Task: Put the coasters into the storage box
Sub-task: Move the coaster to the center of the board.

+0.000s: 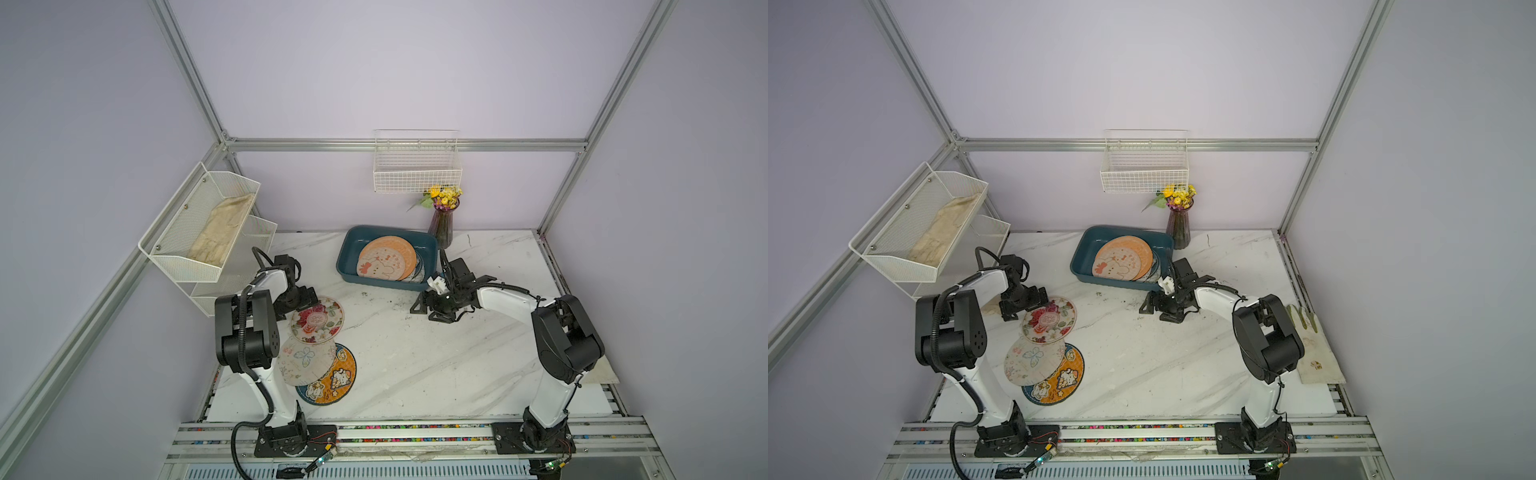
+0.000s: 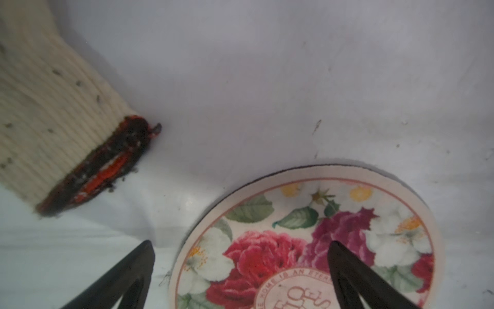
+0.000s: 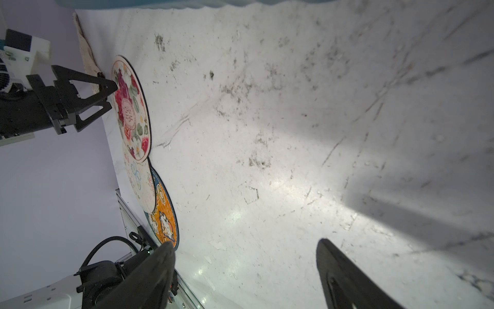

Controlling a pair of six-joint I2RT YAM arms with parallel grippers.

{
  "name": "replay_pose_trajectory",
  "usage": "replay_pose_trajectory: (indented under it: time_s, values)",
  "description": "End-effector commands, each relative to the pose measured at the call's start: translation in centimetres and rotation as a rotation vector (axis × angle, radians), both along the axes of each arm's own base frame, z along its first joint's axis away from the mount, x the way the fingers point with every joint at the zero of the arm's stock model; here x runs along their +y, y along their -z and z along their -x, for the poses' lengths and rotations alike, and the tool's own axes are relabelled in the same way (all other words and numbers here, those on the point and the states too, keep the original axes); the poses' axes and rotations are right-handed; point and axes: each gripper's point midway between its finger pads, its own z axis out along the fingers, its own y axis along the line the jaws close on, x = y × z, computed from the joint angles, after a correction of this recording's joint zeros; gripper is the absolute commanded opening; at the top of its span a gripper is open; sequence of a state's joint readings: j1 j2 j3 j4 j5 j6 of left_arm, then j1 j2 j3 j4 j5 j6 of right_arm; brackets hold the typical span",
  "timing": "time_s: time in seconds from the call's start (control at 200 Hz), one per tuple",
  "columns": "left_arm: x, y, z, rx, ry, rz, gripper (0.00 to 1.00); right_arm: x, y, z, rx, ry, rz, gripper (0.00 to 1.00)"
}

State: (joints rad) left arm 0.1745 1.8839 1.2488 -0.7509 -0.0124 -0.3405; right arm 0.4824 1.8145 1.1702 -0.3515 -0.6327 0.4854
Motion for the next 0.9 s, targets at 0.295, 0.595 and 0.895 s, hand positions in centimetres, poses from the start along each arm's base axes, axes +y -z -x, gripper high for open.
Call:
replay_pose_trajectory:
  time_s: [0.295,0.595,0.895]
  values:
    - [-4.2,1.6,2.2,0.021,0.026,0.157,1.0,-0.3,-1.2,-0.4,-0.031,0.008,0.0,0.84]
    - [-8.8,1.2,2.1,0.01,0.092,0.198,1.0,-0.4,-1.1,-0.4,-0.039,0.019,0.003,0.84]
    - [-15.2,1.1,1.9,0.011,0.193,0.248,1.0,-0.7,-1.2,-0.2,-0.043,0.028,0.01,0.84]
